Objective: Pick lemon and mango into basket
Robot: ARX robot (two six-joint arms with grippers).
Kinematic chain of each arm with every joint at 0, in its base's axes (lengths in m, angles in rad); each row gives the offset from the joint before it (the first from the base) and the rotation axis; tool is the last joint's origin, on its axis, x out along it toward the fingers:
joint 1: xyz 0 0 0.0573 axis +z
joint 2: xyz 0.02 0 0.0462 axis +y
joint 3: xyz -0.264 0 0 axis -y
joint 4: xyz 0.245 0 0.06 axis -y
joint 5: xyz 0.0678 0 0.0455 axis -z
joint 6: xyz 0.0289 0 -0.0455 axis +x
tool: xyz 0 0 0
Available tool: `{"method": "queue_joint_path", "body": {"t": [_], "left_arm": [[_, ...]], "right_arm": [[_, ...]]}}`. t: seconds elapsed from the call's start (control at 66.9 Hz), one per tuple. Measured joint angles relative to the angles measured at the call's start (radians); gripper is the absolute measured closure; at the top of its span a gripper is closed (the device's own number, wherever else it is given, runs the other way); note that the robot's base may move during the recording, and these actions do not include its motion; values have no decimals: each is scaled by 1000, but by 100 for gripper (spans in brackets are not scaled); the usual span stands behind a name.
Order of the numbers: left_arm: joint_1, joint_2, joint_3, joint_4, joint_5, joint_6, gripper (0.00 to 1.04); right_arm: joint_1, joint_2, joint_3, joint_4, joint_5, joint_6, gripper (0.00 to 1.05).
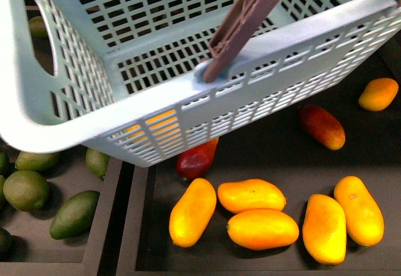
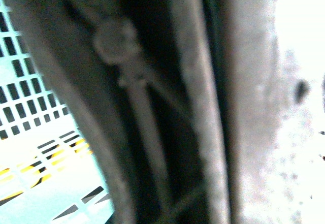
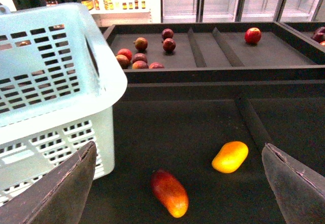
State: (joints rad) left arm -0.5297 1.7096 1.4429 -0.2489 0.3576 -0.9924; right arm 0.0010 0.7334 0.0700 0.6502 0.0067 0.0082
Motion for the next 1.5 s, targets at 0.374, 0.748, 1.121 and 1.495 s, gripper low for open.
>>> {"method": "queue_joint_path", "body": {"t": [0.374, 0.748, 1.121, 1.495], "left_arm": [[-4, 0, 0, 0, -6, -5, 90], [-5, 0, 0, 0, 8, -1, 90], [-5, 0, 0, 0, -1, 0, 90], [-5, 0, 0, 0, -2, 0, 90]], "right_arm": [[-292, 676, 502, -491, -107, -150, 9], [-282, 1098, 782, -536, -263, -581, 9], [-149, 1559, 1079, -541, -235, -650, 9], [-74, 1809, 1406, -623, -227, -534, 9]]}}
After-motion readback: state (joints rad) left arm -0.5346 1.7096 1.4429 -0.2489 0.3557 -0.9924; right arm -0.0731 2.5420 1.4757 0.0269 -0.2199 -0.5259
